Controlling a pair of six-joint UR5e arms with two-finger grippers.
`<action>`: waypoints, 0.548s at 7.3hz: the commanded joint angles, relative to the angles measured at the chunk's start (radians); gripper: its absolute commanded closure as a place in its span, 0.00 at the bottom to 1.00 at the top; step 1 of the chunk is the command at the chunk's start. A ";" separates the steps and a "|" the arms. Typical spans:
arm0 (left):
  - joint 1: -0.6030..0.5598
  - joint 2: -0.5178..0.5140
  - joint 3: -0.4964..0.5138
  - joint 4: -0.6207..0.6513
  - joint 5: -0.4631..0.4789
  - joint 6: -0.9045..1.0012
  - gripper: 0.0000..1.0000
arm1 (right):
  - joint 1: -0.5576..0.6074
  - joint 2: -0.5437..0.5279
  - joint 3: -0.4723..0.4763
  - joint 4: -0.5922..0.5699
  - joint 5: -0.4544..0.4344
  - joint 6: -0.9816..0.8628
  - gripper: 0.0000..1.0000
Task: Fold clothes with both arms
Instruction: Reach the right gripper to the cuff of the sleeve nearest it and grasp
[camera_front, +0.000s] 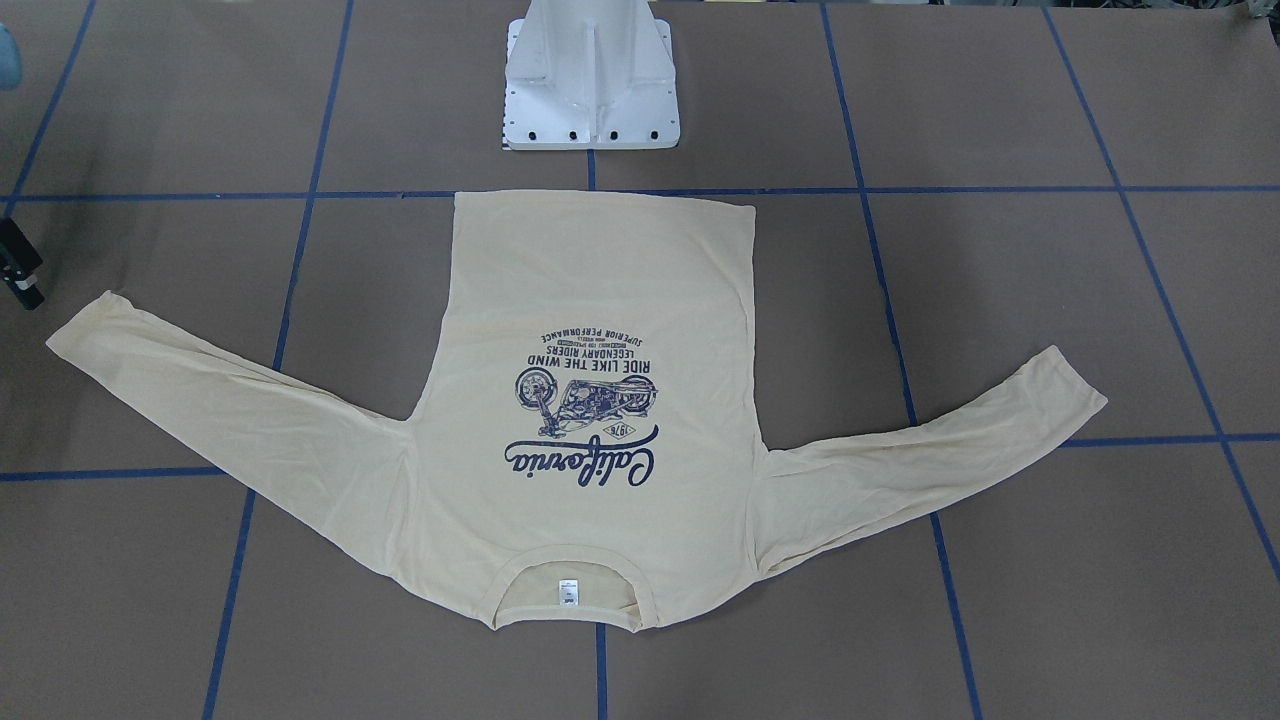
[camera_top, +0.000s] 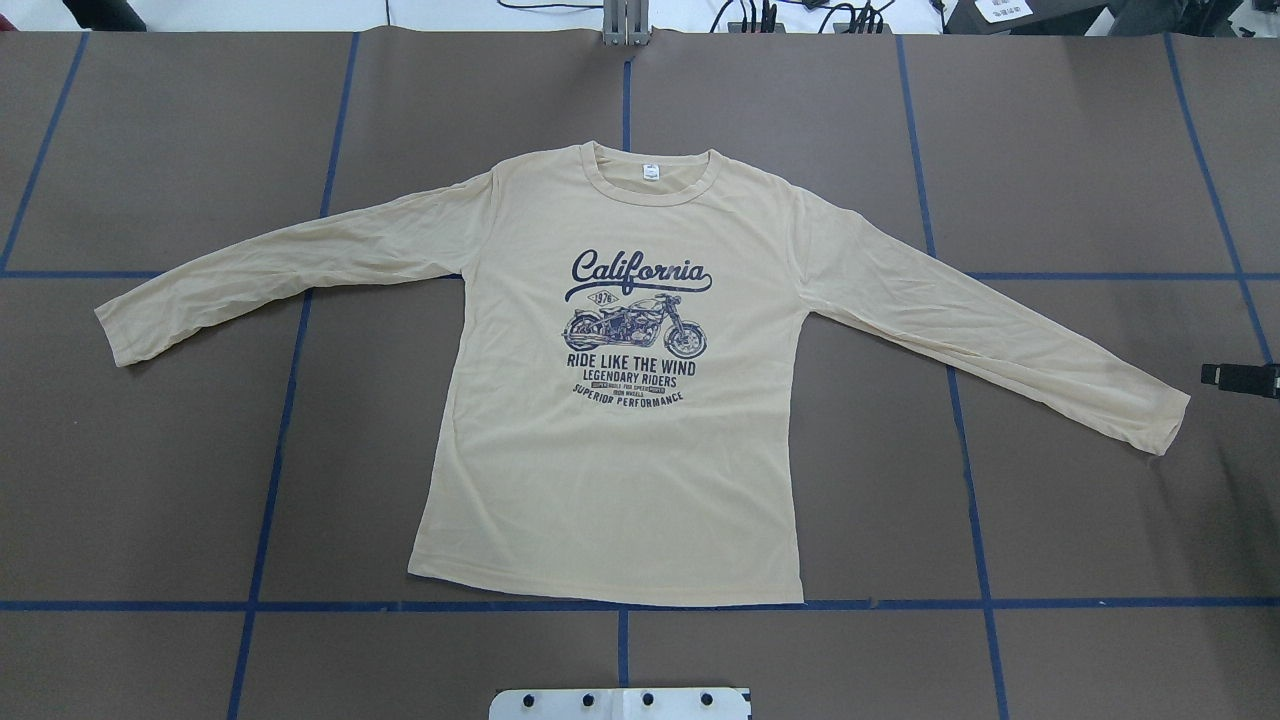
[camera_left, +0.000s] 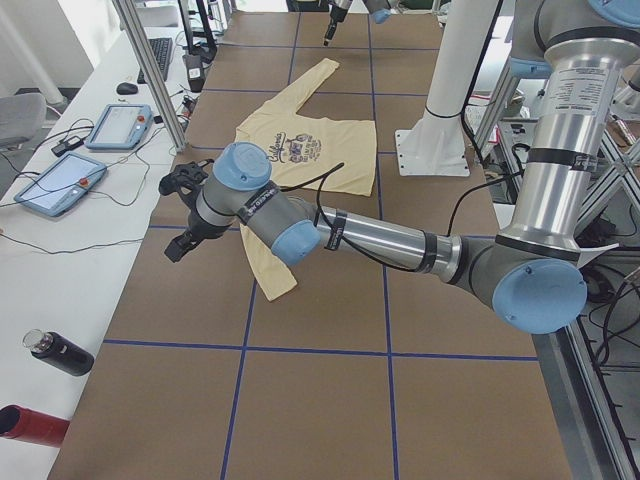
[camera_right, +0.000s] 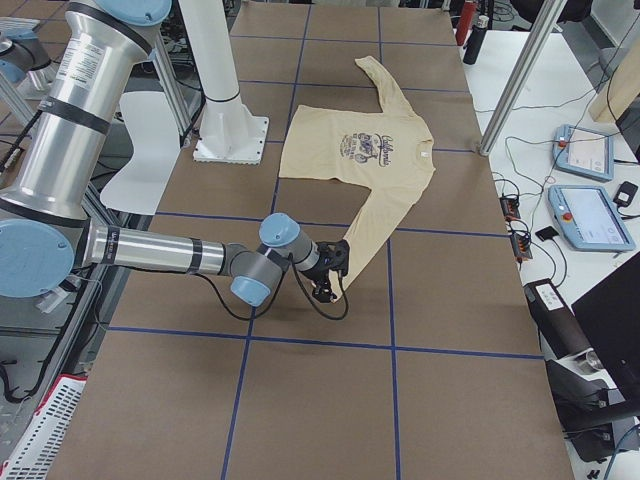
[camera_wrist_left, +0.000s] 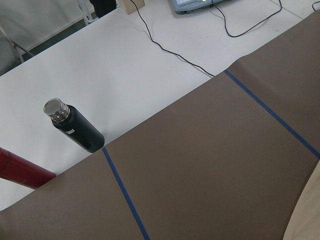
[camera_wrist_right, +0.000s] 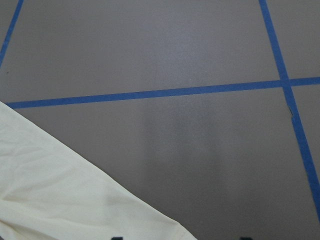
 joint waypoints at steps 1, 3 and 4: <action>0.000 0.003 -0.002 -0.001 -0.001 0.002 0.00 | -0.062 0.015 -0.042 0.035 -0.079 0.022 0.31; 0.000 0.003 0.000 -0.001 -0.001 0.002 0.00 | -0.154 0.047 -0.083 0.035 -0.178 0.061 0.34; 0.000 0.003 0.002 -0.001 -0.001 0.002 0.00 | -0.172 0.048 -0.088 0.035 -0.198 0.062 0.37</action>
